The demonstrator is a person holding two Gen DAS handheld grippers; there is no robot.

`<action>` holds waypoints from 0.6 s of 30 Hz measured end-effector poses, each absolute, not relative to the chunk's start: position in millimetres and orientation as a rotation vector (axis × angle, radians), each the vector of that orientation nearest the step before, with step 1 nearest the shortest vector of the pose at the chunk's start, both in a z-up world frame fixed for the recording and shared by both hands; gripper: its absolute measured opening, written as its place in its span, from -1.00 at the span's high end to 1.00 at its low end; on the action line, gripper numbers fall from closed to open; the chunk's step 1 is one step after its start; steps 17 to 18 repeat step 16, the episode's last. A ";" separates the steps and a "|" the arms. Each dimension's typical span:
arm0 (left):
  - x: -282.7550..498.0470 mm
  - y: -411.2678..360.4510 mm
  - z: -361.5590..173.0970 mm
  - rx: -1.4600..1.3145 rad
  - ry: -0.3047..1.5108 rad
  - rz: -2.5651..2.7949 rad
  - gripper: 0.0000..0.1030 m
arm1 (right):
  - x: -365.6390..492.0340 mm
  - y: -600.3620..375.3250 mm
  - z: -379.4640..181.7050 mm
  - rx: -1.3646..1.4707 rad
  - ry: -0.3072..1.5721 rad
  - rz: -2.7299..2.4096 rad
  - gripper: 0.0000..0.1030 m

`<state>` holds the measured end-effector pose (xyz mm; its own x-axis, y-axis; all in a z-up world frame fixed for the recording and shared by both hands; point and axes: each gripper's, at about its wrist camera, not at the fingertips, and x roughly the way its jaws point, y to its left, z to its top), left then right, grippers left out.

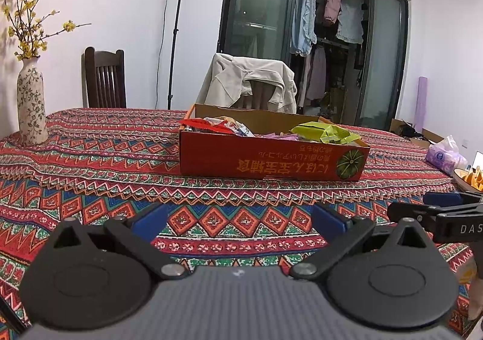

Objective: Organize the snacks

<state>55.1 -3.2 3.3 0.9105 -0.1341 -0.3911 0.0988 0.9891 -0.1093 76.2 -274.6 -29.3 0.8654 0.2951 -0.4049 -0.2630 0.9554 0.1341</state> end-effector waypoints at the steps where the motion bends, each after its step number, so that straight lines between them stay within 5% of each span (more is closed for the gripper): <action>1: 55.2 -2.7 3.2 -0.091 0.411 -0.124 -1.00 | 75.9 -274.8 -30.3 0.075 0.436 0.293 -1.00; 18: 55.6 -0.8 2.7 -0.099 0.413 -0.115 -1.00 | 74.4 -274.6 -29.6 0.068 0.444 0.291 -1.00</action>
